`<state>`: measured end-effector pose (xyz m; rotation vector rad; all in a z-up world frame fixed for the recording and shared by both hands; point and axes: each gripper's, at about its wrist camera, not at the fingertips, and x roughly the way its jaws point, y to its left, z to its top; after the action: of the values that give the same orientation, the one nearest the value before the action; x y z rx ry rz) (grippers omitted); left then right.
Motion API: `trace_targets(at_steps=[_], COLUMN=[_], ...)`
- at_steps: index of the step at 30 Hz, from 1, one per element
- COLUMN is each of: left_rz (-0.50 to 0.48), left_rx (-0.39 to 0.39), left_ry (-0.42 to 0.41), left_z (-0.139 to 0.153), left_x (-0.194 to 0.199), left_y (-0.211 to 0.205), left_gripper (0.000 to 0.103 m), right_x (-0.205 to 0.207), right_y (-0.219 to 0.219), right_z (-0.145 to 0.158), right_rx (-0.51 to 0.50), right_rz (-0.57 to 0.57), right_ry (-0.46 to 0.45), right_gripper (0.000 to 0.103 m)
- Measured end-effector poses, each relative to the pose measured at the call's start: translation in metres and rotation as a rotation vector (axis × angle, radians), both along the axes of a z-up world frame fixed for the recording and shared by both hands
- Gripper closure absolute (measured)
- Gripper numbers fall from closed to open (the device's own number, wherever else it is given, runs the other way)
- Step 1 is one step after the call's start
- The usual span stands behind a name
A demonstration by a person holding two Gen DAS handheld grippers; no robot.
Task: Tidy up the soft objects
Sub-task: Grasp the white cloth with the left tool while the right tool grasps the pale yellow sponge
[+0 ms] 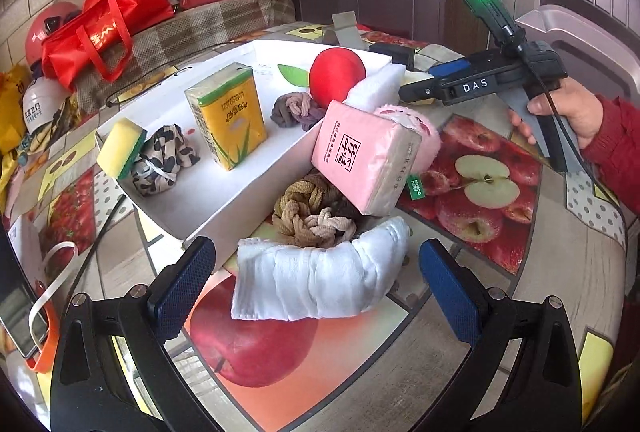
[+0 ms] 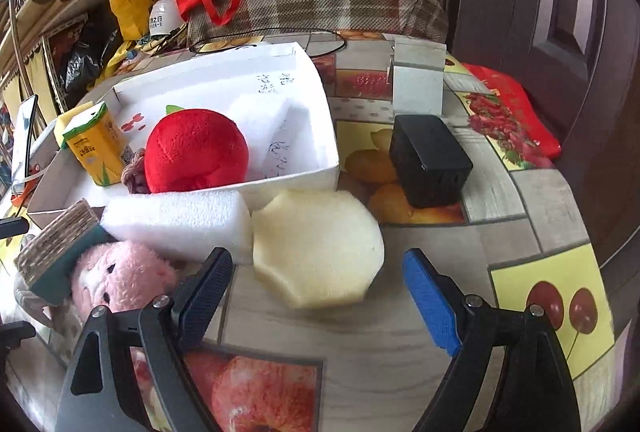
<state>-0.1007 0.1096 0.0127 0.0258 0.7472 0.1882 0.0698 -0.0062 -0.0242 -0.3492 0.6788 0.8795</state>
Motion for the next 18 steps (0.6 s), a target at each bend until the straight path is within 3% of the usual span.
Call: trace_targets(at_steps=[4, 5, 7, 9, 18], left_rz=[0.007, 0.002, -0.009, -0.015, 0.026], left_rx=[-0.031, -0.04, -0.051, -0.041, 0.022], left_ry=[0.035, 0.047, 0.063, 0.058, -0.065], left_z=[-0.005, -0.006, -0.009, -0.008, 0.008], left_x=[0.005, 0.007, 0.01, 0.008, -0.015], left_y=[0.005, 0.006, 0.005, 0.003, -0.005], left_gripper=[0.001, 0.004, 0.023, 0.03, 0.033], right_x=[0.009, 0.011, 0.01, 0.009, 0.005], right_y=[0.008, 0.009, 0.008, 0.007, -0.022], right_z=[-0.006, -0.007, -0.007, -0.005, 0.012], right_rx=[-0.032, -0.036, -0.035, -0.029, 0.103], right_rz=[0.017, 0.025, 0.029, 0.026, -0.053], right_ry=[0.035, 0.048, 0.051, 0.04, -0.014], right_gripper=[0.017, 0.022, 0.034, 0.038, 0.042])
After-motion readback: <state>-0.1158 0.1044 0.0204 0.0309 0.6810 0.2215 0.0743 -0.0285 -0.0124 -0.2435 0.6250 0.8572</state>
